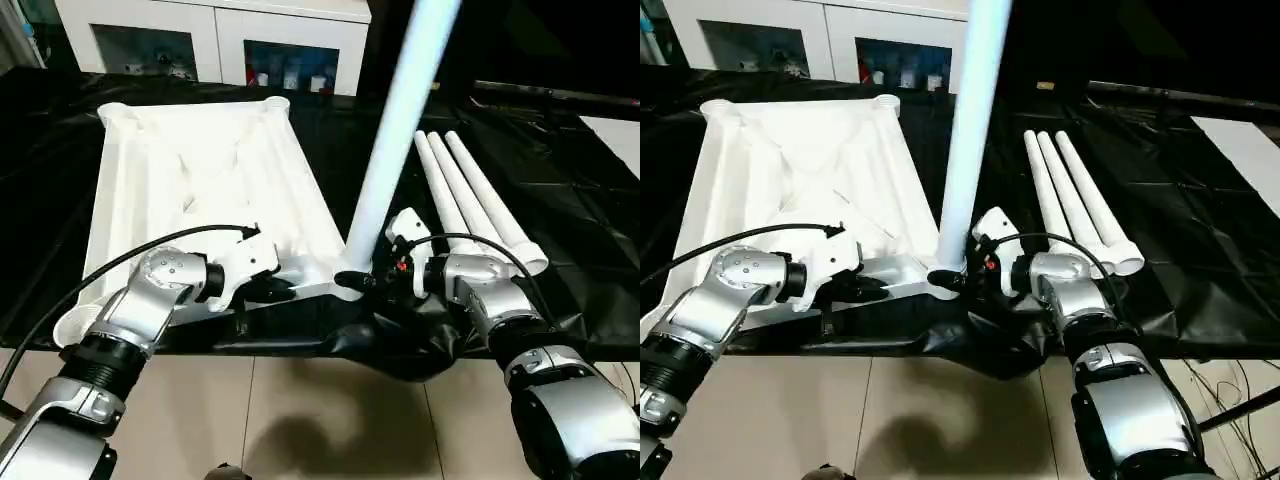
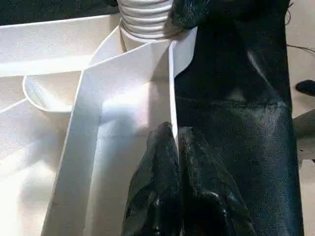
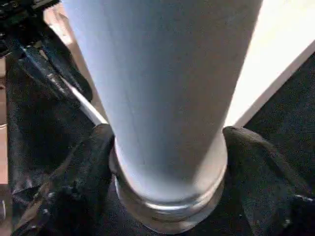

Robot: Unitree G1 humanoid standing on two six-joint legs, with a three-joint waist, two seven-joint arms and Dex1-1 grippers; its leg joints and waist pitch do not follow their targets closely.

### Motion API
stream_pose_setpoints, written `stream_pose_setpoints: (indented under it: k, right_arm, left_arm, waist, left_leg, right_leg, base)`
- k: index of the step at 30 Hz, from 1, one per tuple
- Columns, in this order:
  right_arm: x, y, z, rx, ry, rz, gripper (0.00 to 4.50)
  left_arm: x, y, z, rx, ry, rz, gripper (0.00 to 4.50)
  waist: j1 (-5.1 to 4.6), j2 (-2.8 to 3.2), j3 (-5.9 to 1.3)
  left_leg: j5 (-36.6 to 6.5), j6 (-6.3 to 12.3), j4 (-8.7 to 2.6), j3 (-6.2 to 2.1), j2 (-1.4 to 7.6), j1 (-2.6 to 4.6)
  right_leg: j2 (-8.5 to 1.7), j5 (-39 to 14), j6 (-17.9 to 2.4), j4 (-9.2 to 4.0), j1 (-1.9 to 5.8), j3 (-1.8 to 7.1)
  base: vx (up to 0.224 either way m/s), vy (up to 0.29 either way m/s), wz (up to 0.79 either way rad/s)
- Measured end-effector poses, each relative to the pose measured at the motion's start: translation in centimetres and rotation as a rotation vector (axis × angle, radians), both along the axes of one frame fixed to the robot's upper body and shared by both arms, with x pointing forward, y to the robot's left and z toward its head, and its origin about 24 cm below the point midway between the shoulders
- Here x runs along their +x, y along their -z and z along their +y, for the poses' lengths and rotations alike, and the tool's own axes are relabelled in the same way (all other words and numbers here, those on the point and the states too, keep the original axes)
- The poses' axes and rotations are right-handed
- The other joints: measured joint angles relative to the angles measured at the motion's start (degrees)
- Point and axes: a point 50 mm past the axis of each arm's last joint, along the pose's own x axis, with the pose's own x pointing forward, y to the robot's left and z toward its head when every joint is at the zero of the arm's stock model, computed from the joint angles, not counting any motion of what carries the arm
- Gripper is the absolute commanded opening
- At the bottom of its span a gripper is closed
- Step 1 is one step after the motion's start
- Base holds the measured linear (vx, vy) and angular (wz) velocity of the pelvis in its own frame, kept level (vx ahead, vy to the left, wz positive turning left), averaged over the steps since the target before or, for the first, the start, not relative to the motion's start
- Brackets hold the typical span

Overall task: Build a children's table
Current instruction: Rotate leg to tighten

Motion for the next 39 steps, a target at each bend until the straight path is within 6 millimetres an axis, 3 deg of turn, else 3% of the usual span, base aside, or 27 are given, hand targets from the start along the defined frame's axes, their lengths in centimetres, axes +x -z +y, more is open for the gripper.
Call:
stream_pose_setpoints:
  k: [8,13,20,24,32,33,36,39]
  right_arm:
    - [-0.2,0.3,0.0,0.002,0.004,0.009,2.8]
    - [0.1,0.7,0.6,0.007,0.112,-0.007,2.74]
    - [1.0,1.5,1.9,0.06,0.448,0.004,2.72]
    - [2.1,1.4,2.7,0.044,0.764,0.018,2.72]
    - [2.4,1.2,4.0,0.031,0.901,0.021,2.72]
    - [2.4,1.2,4.0,0.037,0.9,0.023,3.07]
    - [2.4,1.2,3.9,0.068,0.887,0.034,3.42]
    - [2.2,1.1,4.3,0.075,0.831,0.013,3.73]
  left_arm:
    - [-0.1,0.0,0.0,0.005,0.005,0.006,0.0]
    - [0.1,0.3,-0.4,-0.007,-0.039,0.006,0.0]
    - [1.5,0.7,-2.4,-0.012,-0.173,-0.035,0.0]
    - [3.0,1.1,-5.6,-0.024,-0.322,-0.043,0.0]
    - [3.4,1.1,-6.9,-0.011,-0.344,-0.069,0.0]
    - [3.4,1.1,-7.0,-0.01,-0.342,-0.071,0.0]
    - [3.4,1.1,-6.9,-0.005,-0.337,-0.08,0.0]
    - [3.5,0.9,-6.1,0.005,-0.342,-0.1,0.0]
  waist:
    - [-0.04,0.0,0.0]
    - [-0.58,-0.04,-0.02]
    - [-0.89,-0.06,-0.04]
    - [-0.14,-0.03,-0.02]
    - [0.22,-0.02,-0.03]
    - [0.21,-0.02,-0.03]
    - [0.18,-0.02,-0.03]
    - [-0.49,-0.02,-0.01]
  left_leg:
    - [0.0,-0.01,0.02,0.0,0.0,0.02]
    - [-0.1,-0.27,0.1,0.0,0.0,0.12]
    - [-0.1,-0.41,0.05,-0.02,0.0,0.31]
    - [-0.1,-0.44,0.06,0.02,-0.04,0.33]
    - [-0.1,-0.43,0.06,0.01,-0.06,0.19]
    - [-0.1,-0.43,0.06,0.01,-0.06,0.19]
    - [-0.1,-0.43,0.05,0.01,-0.05,0.16]
    - [-0.1,-0.43,0.05,0.0,-0.04,0.14]
  right_leg:
    - [0.0,0.0,0.0,0.05,0.0,0.0]
    - [0.0,0.0,0.0,0.22,0.02,0.06]
    - [0.0,0.1,0.0,0.35,0.1,0.07]
    - [-0.04,0.2,0.0,0.31,0.14,0.1]
    - [-0.07,0.2,0.0,0.23,0.12,0.09]
    - [-0.07,0.2,0.0,0.23,0.12,0.09]
    - [-0.07,0.2,0.1,0.23,0.1,0.09]
    - [-0.05,0.3,0.1,0.24,0.02,0.09]
  base:
    - [0.0,0.0,0.0]
    - [0.0,0.0,0.0]
    - [0.0,0.0,0.0]
    - [0.0,0.0,0.0]
    - [0.0,0.0,0.0]
    - [0.0,0.0,0.0]
    - [0.0,0.0,0.0]
    - [0.0,0.0,0.0]
